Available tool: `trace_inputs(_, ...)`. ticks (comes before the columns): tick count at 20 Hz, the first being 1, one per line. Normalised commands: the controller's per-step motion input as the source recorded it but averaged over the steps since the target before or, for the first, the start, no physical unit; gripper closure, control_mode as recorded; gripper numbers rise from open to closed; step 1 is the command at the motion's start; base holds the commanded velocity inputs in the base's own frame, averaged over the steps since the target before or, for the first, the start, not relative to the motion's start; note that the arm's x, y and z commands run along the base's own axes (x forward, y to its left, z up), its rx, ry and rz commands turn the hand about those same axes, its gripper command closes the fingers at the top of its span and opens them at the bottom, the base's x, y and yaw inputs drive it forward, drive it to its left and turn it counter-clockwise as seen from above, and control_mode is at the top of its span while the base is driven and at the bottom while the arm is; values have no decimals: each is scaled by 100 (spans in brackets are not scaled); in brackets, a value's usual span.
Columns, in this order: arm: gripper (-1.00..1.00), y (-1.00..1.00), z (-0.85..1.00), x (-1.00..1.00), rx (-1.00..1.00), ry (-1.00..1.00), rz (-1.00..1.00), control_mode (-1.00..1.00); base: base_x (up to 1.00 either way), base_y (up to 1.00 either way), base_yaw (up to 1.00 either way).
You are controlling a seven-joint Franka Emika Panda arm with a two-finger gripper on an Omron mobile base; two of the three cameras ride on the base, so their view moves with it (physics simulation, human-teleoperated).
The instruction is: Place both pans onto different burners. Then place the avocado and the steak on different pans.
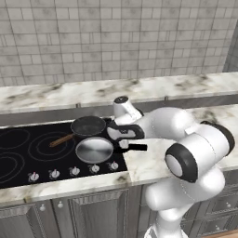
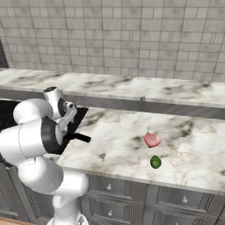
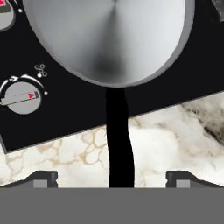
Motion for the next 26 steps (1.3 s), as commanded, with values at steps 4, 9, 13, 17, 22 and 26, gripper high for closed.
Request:
trace_inputs(4,-100,-37,48,-9,7,-15,-33,-100,0,0,0)
trace_inputs(9,-100,-30,25,-3,3,-12,-42,-100,0,0,0)
trace_inputs(13,-100,-33,13,0,6,-8,-43,-100,0,0,0)
trace_inputs(17,-100,-49,21,0,13,-7,-32,-100,0,0,0)
trace_inputs(22,-100,-61,15,-1,14,-7,-24,-100,0,0,0)
trace_inputs(26,-100,-63,4,0,12,-5,-21,-100,0,0,0)
